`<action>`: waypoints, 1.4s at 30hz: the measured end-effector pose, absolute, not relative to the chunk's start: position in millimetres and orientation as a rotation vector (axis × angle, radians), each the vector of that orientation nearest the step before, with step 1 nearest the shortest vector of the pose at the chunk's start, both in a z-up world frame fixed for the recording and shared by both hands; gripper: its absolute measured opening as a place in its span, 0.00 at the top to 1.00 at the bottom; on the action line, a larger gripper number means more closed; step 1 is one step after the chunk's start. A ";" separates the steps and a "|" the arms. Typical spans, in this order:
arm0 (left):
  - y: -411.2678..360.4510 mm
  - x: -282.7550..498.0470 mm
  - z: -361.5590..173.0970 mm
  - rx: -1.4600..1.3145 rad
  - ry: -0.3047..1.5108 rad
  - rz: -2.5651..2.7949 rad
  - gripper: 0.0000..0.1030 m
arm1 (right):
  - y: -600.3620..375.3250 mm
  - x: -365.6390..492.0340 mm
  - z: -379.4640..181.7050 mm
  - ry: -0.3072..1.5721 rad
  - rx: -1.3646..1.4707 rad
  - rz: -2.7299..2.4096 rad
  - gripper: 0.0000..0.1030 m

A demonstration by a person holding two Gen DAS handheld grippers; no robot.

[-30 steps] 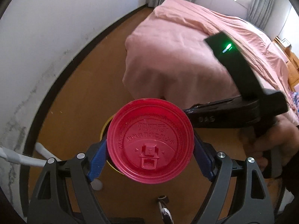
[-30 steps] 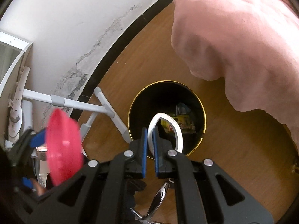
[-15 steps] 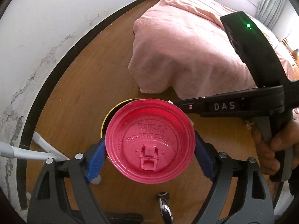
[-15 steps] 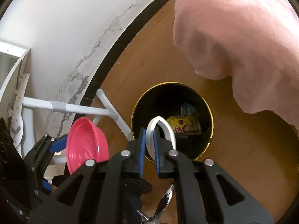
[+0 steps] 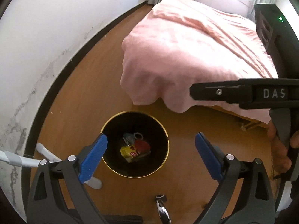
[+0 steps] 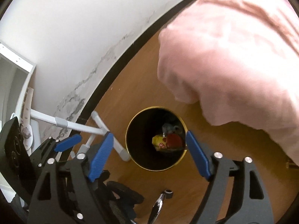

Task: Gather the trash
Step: 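Carry the red lid and white ring to the bin and release both, then return to the desk and grasp the grey sock with the left tool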

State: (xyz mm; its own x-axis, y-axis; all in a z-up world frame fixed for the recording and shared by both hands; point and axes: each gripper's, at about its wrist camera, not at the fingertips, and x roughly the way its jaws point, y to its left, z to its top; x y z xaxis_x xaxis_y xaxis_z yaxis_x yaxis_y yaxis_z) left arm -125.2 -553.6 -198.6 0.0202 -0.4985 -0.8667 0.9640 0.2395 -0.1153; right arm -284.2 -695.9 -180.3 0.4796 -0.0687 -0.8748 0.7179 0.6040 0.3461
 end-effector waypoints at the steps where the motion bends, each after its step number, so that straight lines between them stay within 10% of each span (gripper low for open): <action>1: -550.4 -130.5 -185.7 0.610 0.948 -1.258 0.11 | -692.4 -291.0 -163.7 0.943 0.758 -0.565 0.23; 17: -307.7 -74.4 19.0 0.318 0.654 -0.914 0.09 | -489.2 -163.6 15.0 0.754 0.247 -0.261 0.07; 37: 33.9 105.6 -23.7 0.073 0.862 -0.159 0.07 | -176.9 52.9 6.1 0.844 0.045 0.372 0.07; 42: 46.3 129.4 -42.7 0.042 0.922 -0.177 0.44 | -165.3 64.5 -0.3 0.880 0.029 0.397 0.07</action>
State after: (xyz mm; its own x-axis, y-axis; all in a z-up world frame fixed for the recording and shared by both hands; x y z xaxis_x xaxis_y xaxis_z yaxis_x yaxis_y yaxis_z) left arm 129.4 46.3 -42.7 0.5910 -0.1343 -0.7954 0.1700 0.9846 -0.0399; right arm 64.5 -165.3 -0.3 0.5694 0.3499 -0.7439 -0.3261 0.9268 0.1864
